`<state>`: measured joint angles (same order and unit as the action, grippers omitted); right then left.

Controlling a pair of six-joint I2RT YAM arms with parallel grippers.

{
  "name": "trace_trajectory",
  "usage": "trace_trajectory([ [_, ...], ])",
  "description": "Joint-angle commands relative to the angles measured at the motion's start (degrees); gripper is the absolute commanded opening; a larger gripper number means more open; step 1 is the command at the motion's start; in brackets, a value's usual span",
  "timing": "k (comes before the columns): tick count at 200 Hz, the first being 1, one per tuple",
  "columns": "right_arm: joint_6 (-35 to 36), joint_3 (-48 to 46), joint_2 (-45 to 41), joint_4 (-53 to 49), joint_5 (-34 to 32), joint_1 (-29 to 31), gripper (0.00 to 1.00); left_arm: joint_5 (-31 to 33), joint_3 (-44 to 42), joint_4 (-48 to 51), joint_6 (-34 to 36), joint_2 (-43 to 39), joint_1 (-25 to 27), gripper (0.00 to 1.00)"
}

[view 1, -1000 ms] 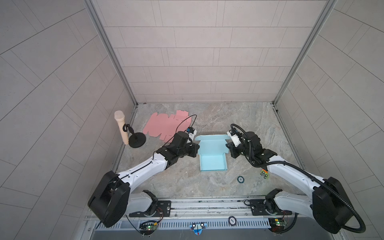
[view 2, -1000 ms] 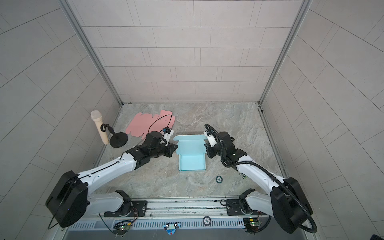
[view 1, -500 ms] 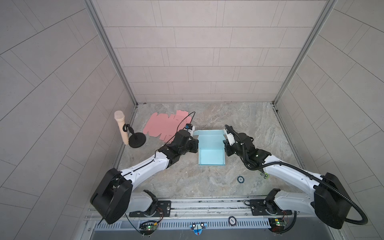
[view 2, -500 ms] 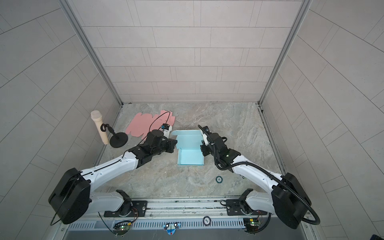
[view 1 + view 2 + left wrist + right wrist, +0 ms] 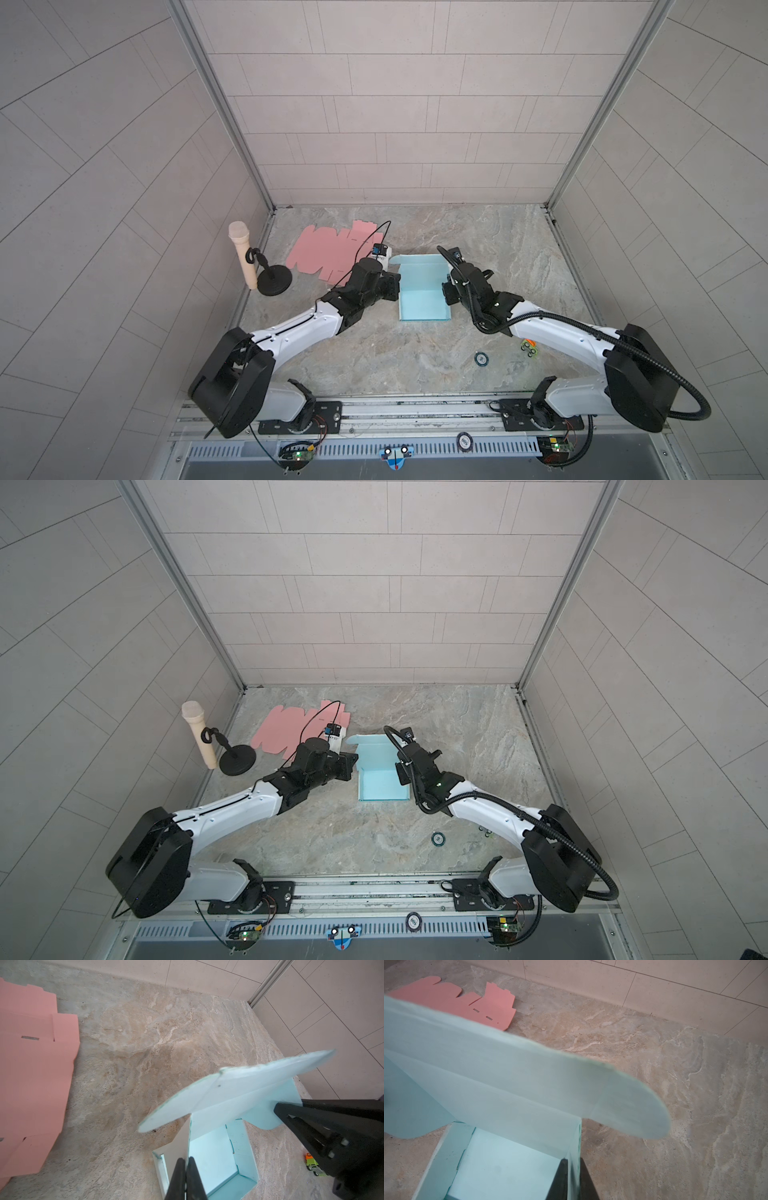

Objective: Fold the paper box
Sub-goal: 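Tilt the held lid flap down over the tray with both grippers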

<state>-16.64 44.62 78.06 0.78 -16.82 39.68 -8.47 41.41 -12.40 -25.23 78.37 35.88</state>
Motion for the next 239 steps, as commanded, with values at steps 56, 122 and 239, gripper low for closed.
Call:
trace_trajectory([
  [56,-3.0,0.0,3.1,3.6,-5.6,3.8,0.12,0.8,-3.8,-11.1,2.9,2.5,2.8,0.03],
  [122,-4.5,-2.8,2.7,4.3,-11.8,9.3,0.12,6.8,-9.5,-20.2,4.0,4.4,7.6,0.02],
  [239,-8.9,-10.7,-1.5,4.7,-16.9,13.5,0.12,22.5,-18.1,-29.3,7.1,4.4,18.0,0.02],
])
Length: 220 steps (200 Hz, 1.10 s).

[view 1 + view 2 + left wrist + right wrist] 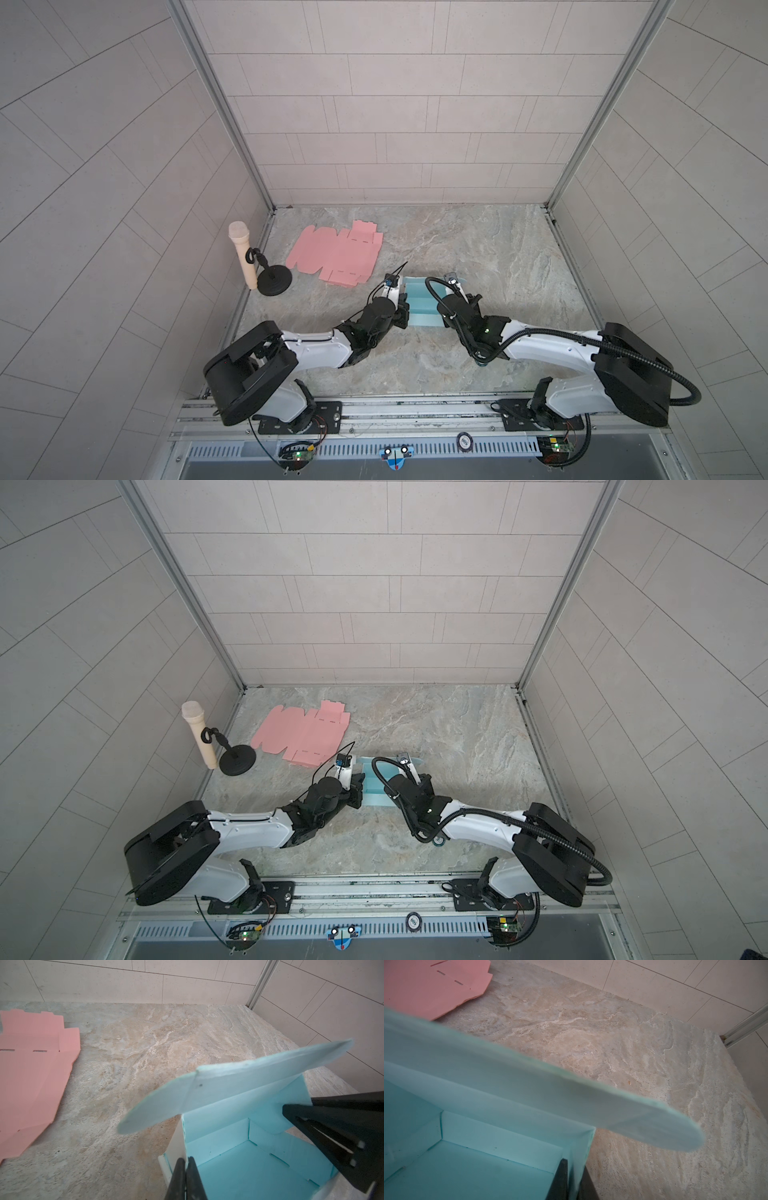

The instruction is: Fold the paper box

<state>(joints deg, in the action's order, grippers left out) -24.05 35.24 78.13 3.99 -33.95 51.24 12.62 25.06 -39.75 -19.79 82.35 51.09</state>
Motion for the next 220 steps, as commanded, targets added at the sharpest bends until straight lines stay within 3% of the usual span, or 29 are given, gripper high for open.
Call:
trace_trajectory([
  [1,-1.6,-1.4,-1.6,1.4,0.1,1.9,0.12,1.5,-1.8,-1.9,1.7,0.4,2.9,0.02],
  [131,-9.5,-6.0,-15.7,-4.4,-1.7,4.4,0.38,14.5,-5.9,-3.8,5.8,0.4,9.7,0.02],
  [151,-9.1,-6.0,-21.2,-7.7,-2.4,5.3,0.51,16.2,-5.5,-3.0,6.1,1.0,10.8,0.02],
  [188,-6.6,-0.1,-29.2,-19.3,-4.6,6.1,0.57,19.4,-5.5,-2.7,6.0,0.6,11.3,0.04],
  [220,-5.5,6.4,-29.0,-21.2,-4.8,6.1,0.59,21.9,-5.8,-2.6,5.8,0.0,12.2,0.07],
])
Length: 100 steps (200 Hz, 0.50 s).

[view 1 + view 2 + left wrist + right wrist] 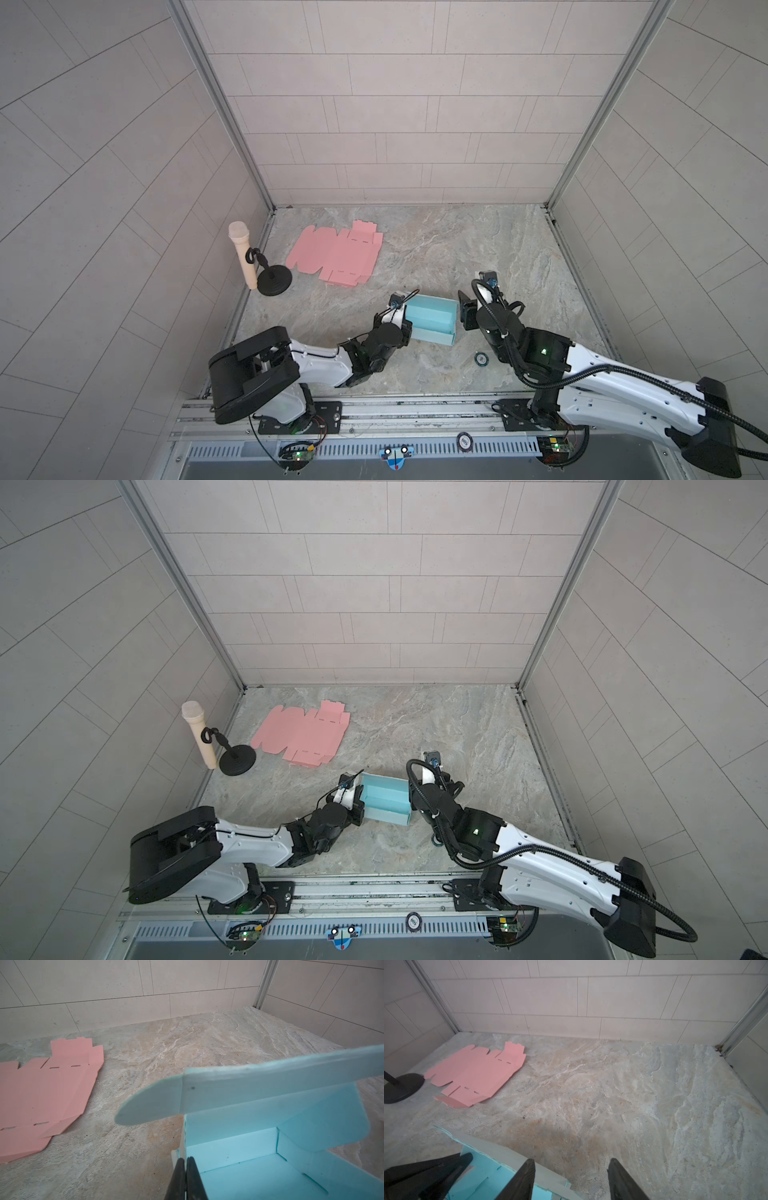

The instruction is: Fold the paper box

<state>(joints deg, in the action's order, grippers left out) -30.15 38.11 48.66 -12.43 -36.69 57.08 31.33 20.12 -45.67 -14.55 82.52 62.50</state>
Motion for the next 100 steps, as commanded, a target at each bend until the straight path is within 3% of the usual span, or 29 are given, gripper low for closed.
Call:
trace_trajectory([
  [1,0.5,3.7,0.6,-4.8,-2.2,0.2,0.59,3.3,-0.9,3.3,0.6,-0.2,0.8,0.07],
  [62,-5.7,15.4,15.7,-12.1,-2.2,-0.6,0.58,4.5,-2.9,1.5,-0.4,0.1,2.8,0.1],
  [100,-10.1,12.8,20.1,-7.4,3.8,0.2,0.53,5.8,-4.4,-0.5,-1.3,0.2,4.3,0.17],
])
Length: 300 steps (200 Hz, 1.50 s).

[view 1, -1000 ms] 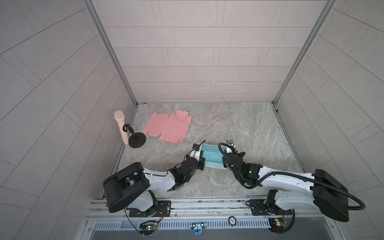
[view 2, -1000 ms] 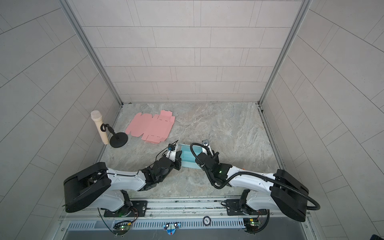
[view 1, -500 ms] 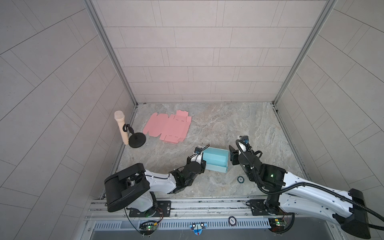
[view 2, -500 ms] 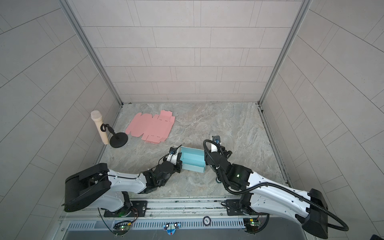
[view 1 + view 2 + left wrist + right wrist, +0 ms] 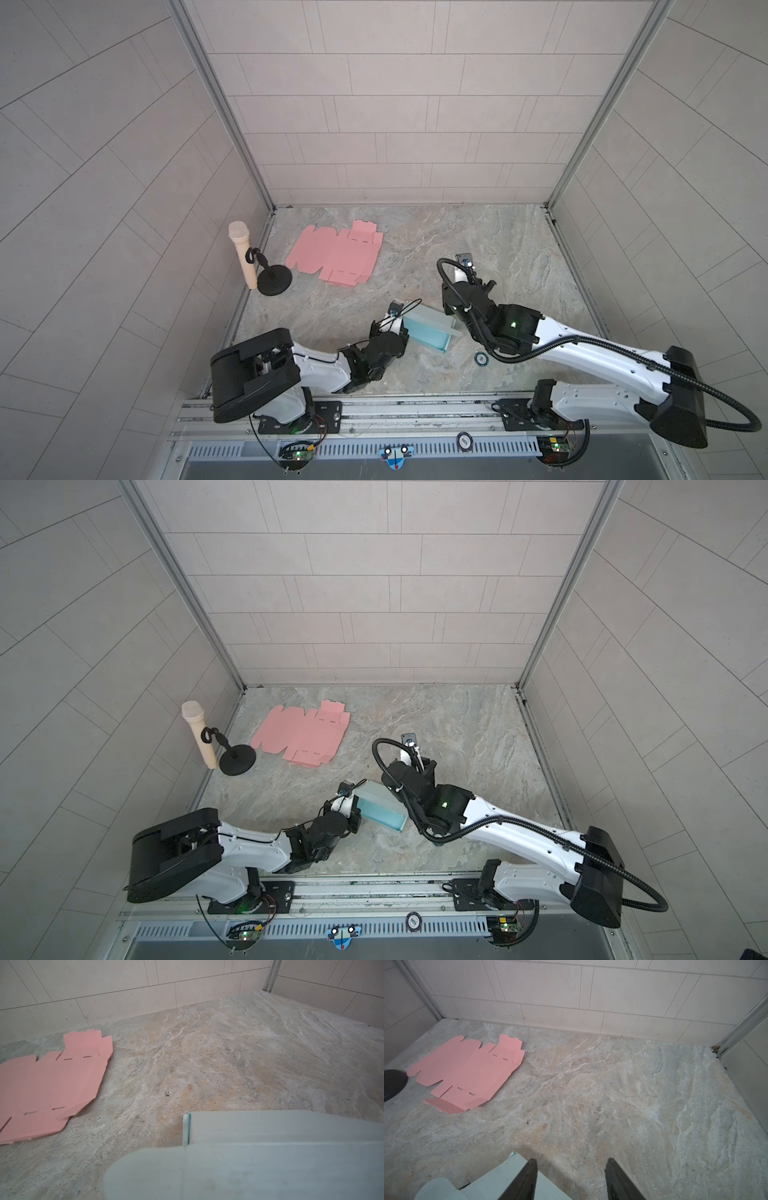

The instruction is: Fold the paper box

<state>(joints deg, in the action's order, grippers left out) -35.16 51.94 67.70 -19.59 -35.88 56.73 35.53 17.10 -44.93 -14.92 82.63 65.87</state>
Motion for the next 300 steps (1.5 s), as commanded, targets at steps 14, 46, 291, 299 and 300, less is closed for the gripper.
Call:
trace_trajectory([
  [14,-7.1,-2.3,2.0,0.3,2.8,1.7,0.53,1.8,-2.4,-1.6,-1.4,-0.7,1.5,0.21],
  [46,-10.3,-3.1,4.1,0.2,1.1,4.5,0.51,0.4,-5.5,1.5,-3.6,-7.3,2.3,0.4],
  [291,-9.4,-15.3,6.0,11.5,9.1,6.2,0.42,-40.7,26.8,62.6,-11.9,-17.9,-22.5,1.0],
  [299,-9.6,-15.4,6.1,11.8,9.4,6.1,0.41,-41.4,27.3,61.4,-11.6,-15.5,-23.1,1.0],
  [300,-9.6,-15.4,6.2,11.8,9.4,6.1,0.41,-41.6,27.3,61.3,-11.6,-15.2,-23.1,1.0],
])
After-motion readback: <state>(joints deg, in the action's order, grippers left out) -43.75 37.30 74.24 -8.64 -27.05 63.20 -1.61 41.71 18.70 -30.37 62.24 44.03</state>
